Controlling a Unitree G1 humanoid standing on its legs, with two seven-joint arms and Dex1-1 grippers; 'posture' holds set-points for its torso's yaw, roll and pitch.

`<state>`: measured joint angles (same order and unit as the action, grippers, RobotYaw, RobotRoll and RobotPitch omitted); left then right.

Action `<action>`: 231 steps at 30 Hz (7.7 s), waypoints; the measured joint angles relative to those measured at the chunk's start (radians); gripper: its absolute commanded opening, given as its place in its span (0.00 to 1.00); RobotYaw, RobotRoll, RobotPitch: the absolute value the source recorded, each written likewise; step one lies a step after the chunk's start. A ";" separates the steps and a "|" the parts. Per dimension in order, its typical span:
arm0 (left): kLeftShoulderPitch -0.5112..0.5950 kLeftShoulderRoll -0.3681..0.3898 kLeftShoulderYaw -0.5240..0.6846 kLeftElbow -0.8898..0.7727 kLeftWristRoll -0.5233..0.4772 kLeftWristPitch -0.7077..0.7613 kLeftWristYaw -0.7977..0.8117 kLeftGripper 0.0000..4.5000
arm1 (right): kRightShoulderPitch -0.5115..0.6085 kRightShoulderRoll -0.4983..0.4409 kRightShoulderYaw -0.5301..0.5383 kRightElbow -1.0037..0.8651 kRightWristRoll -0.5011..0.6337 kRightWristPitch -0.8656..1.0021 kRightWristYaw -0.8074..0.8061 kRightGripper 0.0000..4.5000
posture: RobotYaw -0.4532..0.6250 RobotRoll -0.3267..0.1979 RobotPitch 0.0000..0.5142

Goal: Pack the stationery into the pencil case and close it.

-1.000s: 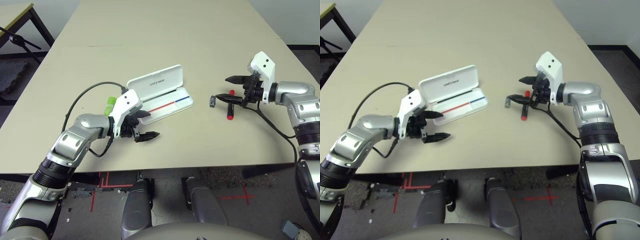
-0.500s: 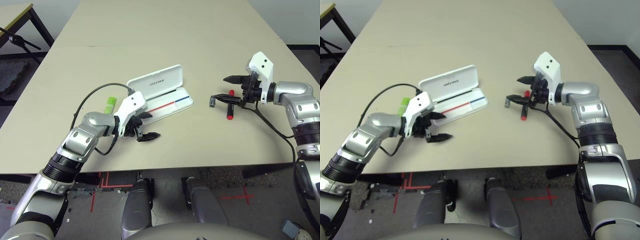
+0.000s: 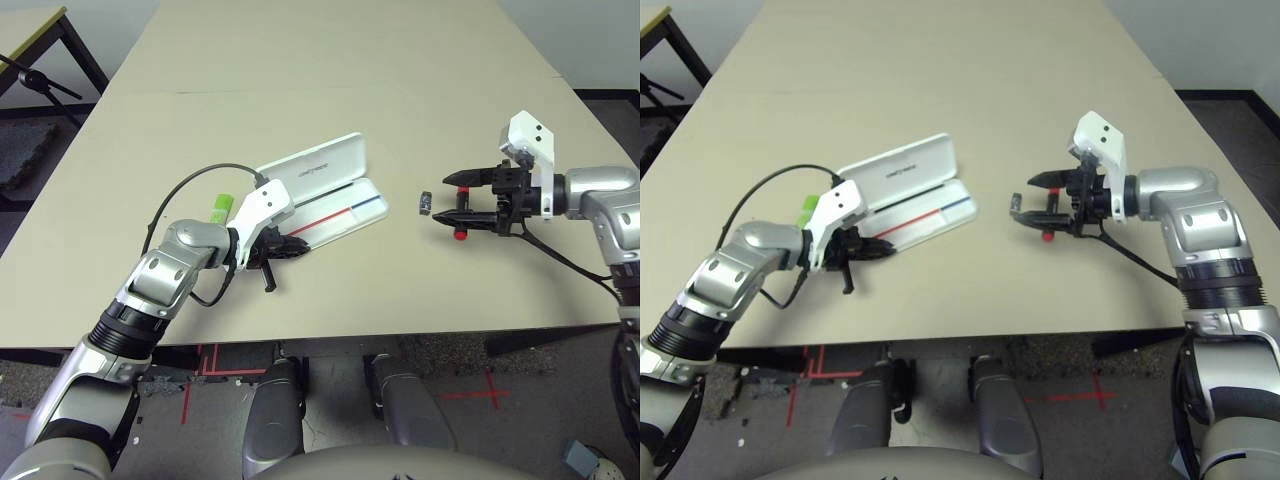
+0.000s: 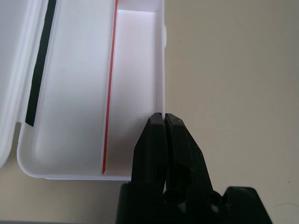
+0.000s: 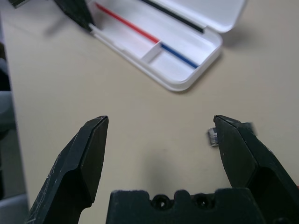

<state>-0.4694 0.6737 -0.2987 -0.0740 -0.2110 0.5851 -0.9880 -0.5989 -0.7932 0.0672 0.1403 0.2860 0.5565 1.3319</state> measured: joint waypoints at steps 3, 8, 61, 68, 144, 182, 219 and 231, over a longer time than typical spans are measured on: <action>-0.002 0.010 -0.007 0.000 0.015 -0.023 -0.019 0.01 | 0.010 -0.012 0.005 -0.023 0.004 0.019 0.004 1.00 | 0.36 0.62 0.38; 0.018 0.086 -0.026 -0.029 0.034 -0.114 -0.109 0.01 | 0.028 -0.023 0.027 -0.036 0.006 0.027 0.013 1.00 | 0.37 0.62 0.37; 0.044 0.211 0.226 -0.288 -0.199 -0.050 -0.239 1.00 | -0.166 0.291 -0.173 0.061 -0.004 0.067 -0.668 1.00 | 0.36 0.62 0.36; 0.043 0.203 0.196 -0.266 -0.188 -0.071 -0.232 1.00 | -0.149 0.367 -0.255 0.018 -0.036 0.347 -1.017 1.00 | 0.33 0.62 0.37; 0.056 0.294 0.218 -0.264 -0.152 -0.123 -0.261 1.00 | -0.328 0.190 0.349 -0.081 -0.116 0.002 0.017 0.11 | 0.41 0.62 0.28; 0.093 0.293 0.215 -0.266 -0.135 -0.089 -0.195 1.00 | -0.253 0.328 0.338 0.036 -0.157 -0.289 0.023 0.99 | 0.41 0.62 0.29; -0.092 0.084 0.215 0.088 0.014 0.486 0.358 1.00 | -0.041 0.064 0.152 -0.168 0.105 -0.039 0.118 0.99 | 0.39 0.62 0.31; -0.127 0.016 0.223 0.173 0.020 0.483 0.417 0.92 | -0.040 0.064 0.158 -0.168 0.085 -0.055 0.109 1.00 | 0.39 0.62 0.33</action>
<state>-0.5961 0.6896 -0.0759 0.0990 -0.1906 1.0677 -0.5708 -0.6389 -0.7291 0.2257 -0.0280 0.3707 0.5011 1.4404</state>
